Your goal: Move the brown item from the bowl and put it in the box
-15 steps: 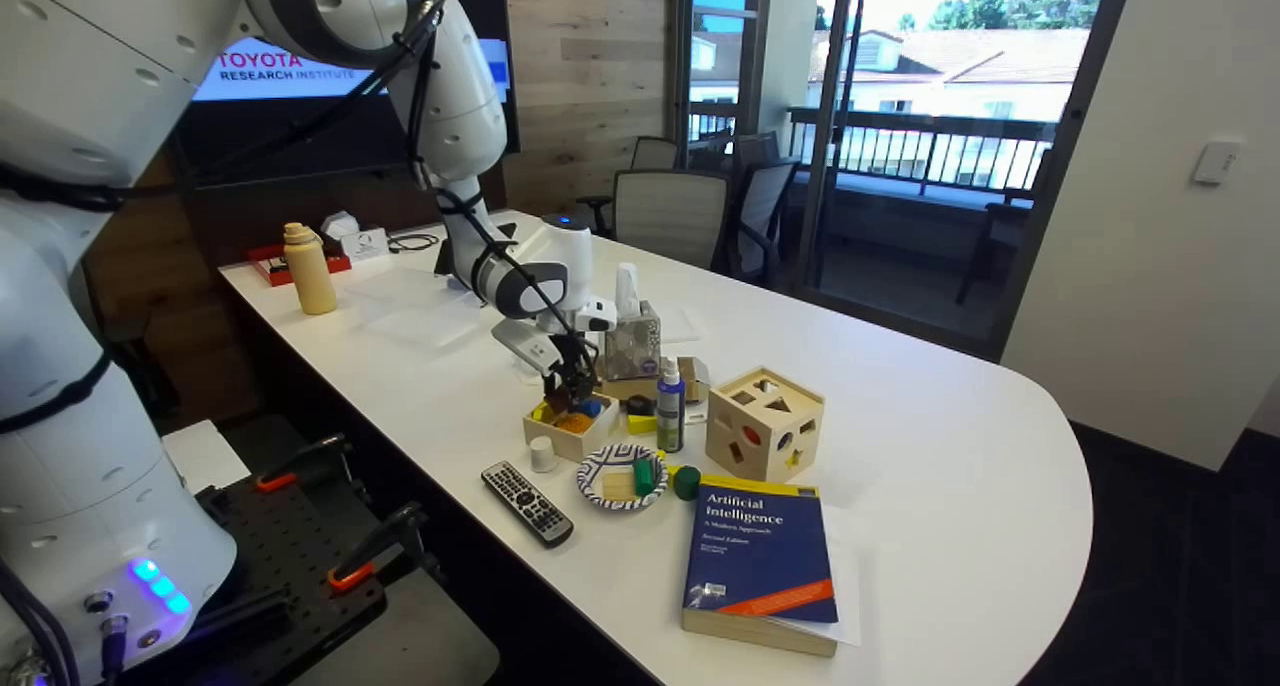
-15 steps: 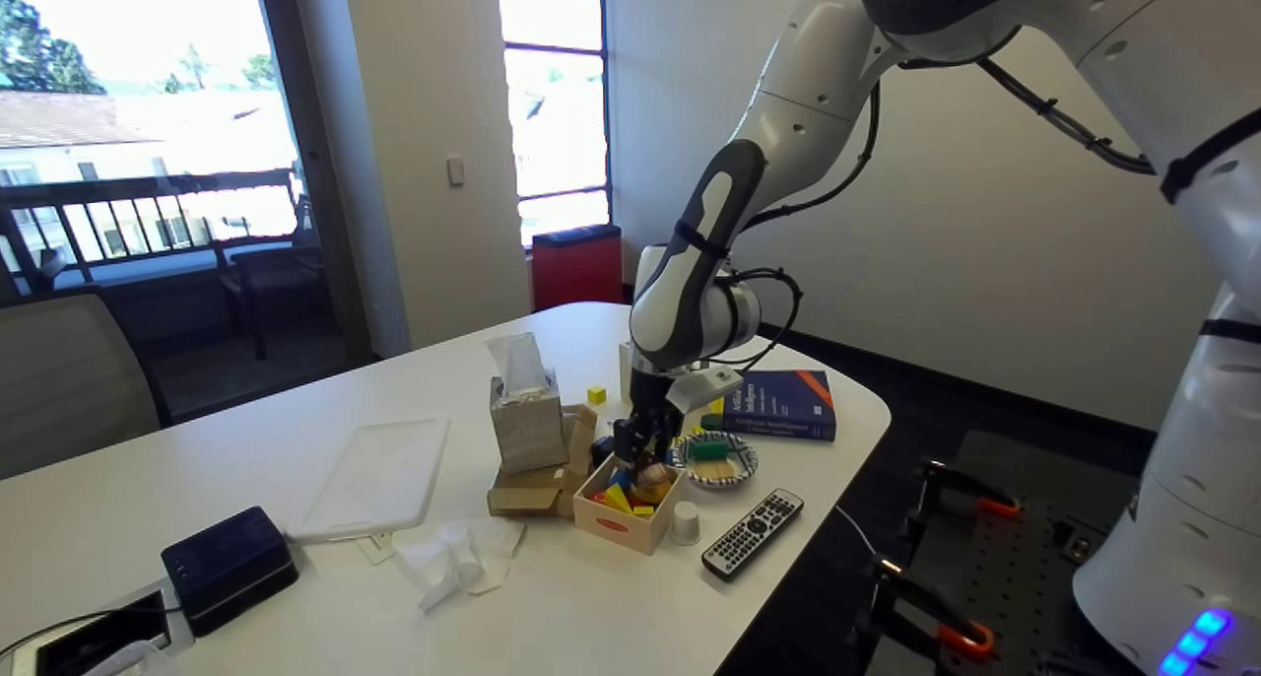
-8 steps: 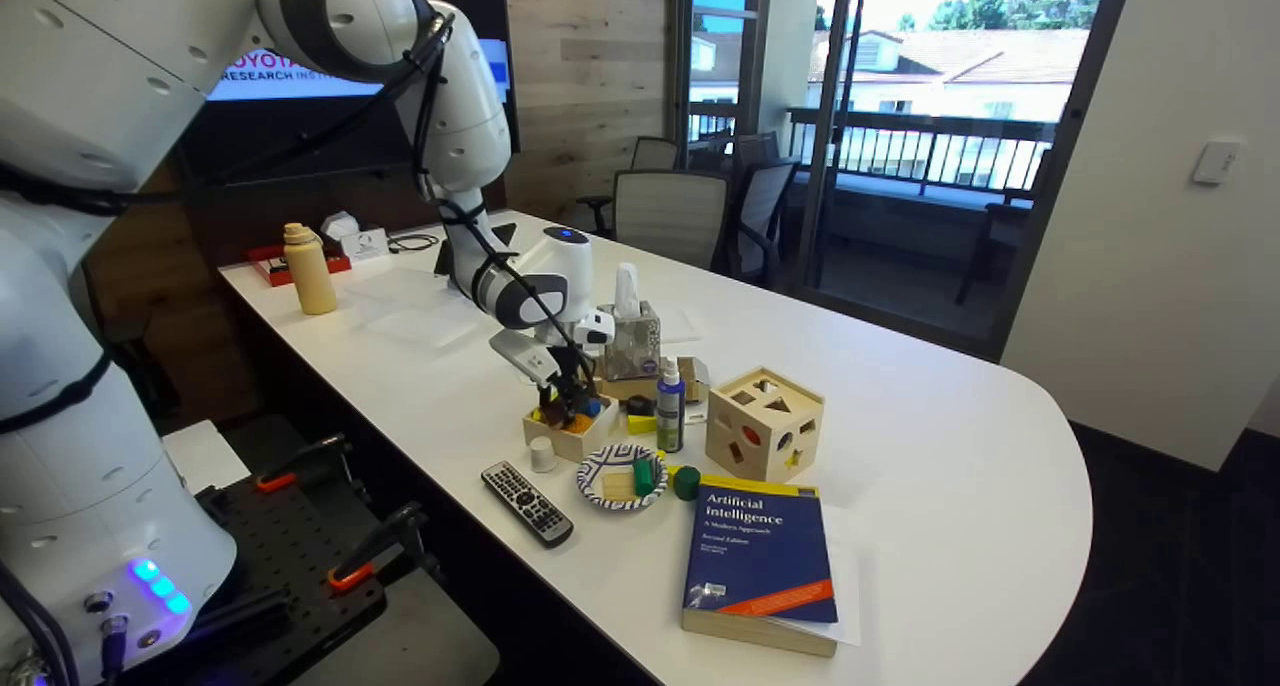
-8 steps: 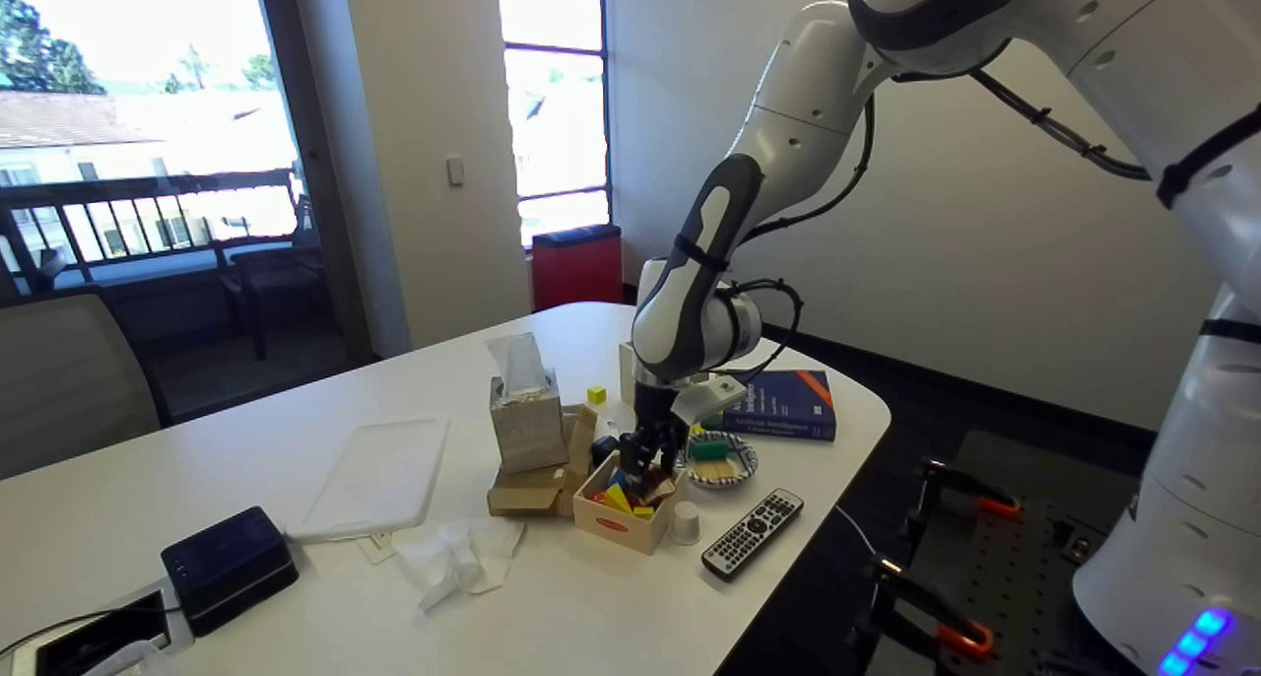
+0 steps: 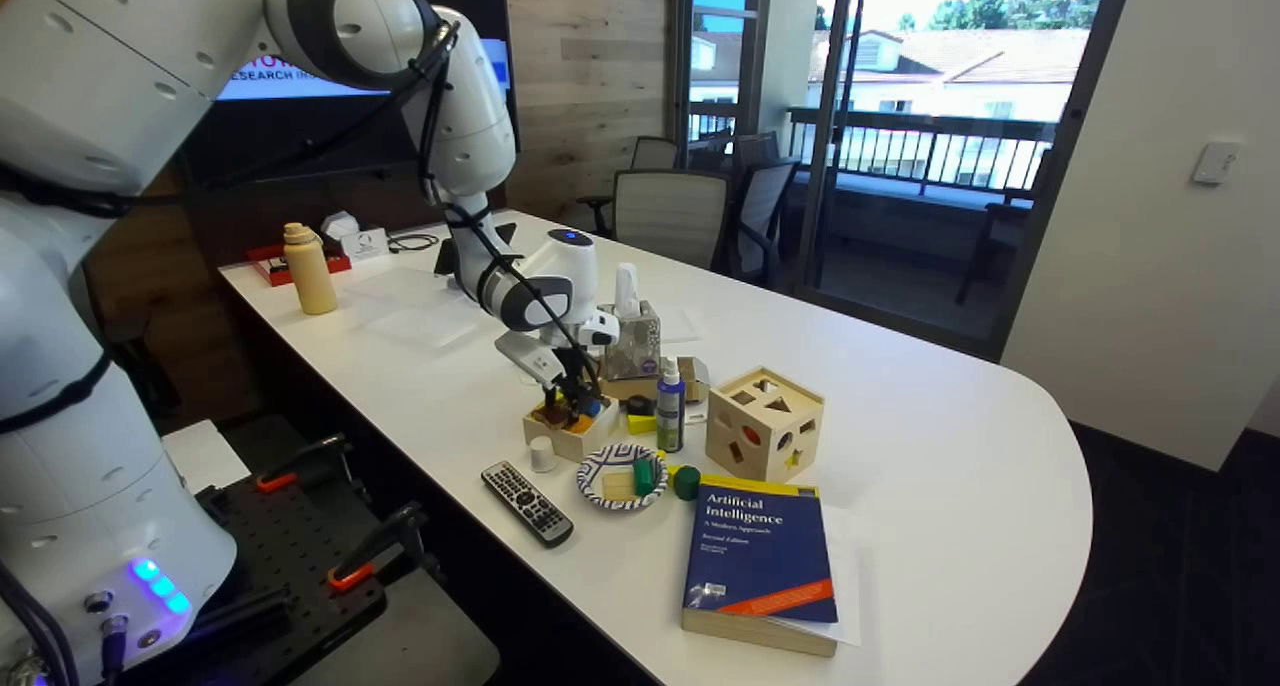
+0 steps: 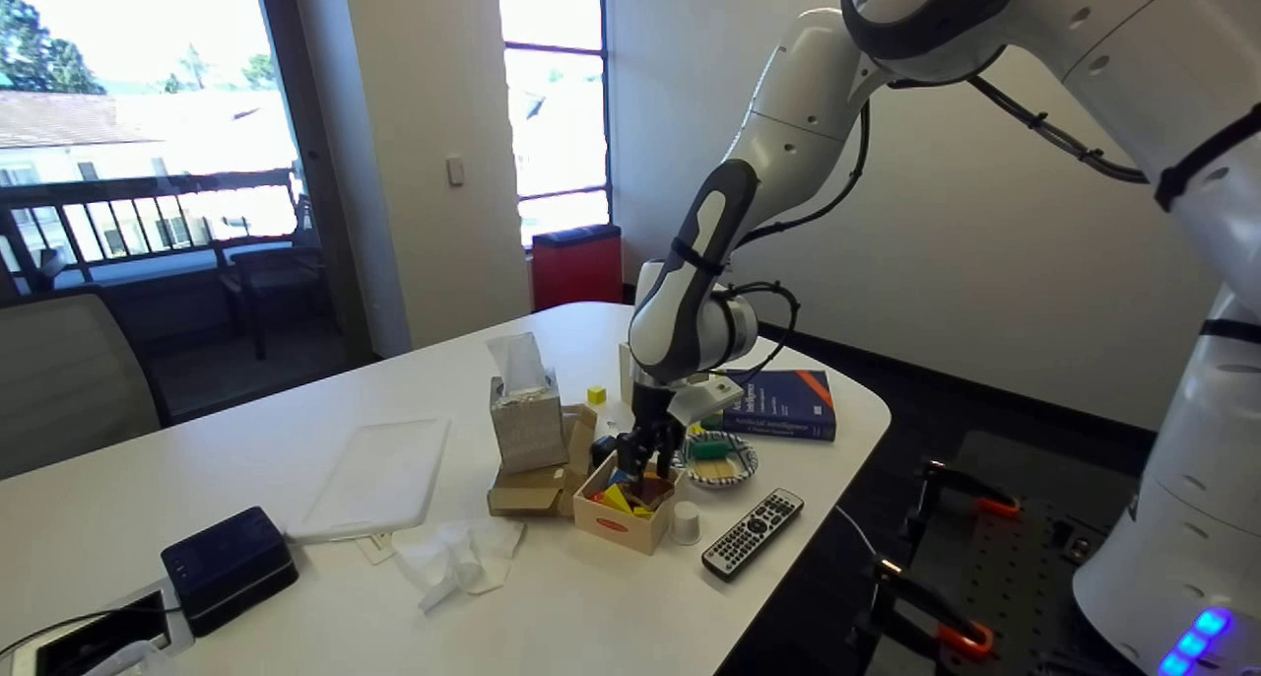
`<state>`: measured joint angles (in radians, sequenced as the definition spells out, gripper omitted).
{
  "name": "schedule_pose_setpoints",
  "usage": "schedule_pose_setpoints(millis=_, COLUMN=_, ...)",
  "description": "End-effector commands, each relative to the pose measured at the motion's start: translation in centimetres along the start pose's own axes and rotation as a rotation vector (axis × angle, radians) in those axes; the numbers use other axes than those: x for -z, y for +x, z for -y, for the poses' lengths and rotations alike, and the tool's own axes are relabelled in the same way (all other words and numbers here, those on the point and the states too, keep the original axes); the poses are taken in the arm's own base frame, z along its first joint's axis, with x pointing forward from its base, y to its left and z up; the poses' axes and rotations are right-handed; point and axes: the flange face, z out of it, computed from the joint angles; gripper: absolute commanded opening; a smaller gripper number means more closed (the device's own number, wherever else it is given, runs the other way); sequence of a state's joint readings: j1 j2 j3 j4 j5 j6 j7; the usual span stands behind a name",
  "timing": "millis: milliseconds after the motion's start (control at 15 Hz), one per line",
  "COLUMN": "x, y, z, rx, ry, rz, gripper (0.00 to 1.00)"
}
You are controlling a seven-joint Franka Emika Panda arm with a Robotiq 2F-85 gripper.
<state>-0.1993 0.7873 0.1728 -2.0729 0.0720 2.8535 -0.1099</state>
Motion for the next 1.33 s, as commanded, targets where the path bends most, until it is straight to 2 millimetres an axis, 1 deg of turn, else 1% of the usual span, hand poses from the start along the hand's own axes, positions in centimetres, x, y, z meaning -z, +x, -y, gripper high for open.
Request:
schedule_pose_setpoints(millis=0, x=-0.3, y=1.2, z=0.0, rx=0.012, ry=-0.005, rz=-0.013, gripper=0.43)
schedule_pose_setpoints(millis=200, x=-0.6, y=1.5, z=-0.1, rx=0.011, ry=-0.008, rz=-0.013, gripper=0.43)
schedule_pose_setpoints(millis=267, x=-0.5, y=1.6, z=-0.2, rx=0.011, ry=-0.011, rz=-0.016, gripper=0.92)
schedule_pose_setpoints(millis=333, x=-0.1, y=1.7, z=-0.4, rx=0.009, ry=-0.019, rz=-0.021, gripper=0.93)
schedule_pose_setpoints(millis=400, x=0.2, y=1.8, z=-0.5, rx=0.008, ry=-0.024, rz=-0.028, gripper=0.98)
schedule_pose_setpoints(millis=467, x=0.7, y=1.9, z=-0.8, rx=0.005, ry=-0.032, rz=-0.036, gripper=1.00)
schedule_pose_setpoints(millis=667, x=2.7, y=2.0, z=-1.6, rx=-0.001, ry=-0.046, rz=-0.065, gripper=1.00)
schedule_pose_setpoints(millis=800, x=4.6, y=2.0, z=-2.1, rx=-0.006, ry=-0.060, rz=-0.091, gripper=1.00)
schedule_pose_setpoints(millis=933, x=6.7, y=2.1, z=-2.8, rx=-0.015, ry=-0.079, rz=-0.128, gripper=1.00)
schedule_pose_setpoints(millis=1000, x=8.1, y=1.9, z=-3.1, rx=-0.021, ry=-0.088, rz=-0.147, gripper=1.00)
schedule_pose_setpoints(millis=1267, x=12.9, y=0.7, z=-5.0, rx=-0.052, ry=-0.129, rz=-0.218, gripper=1.00)
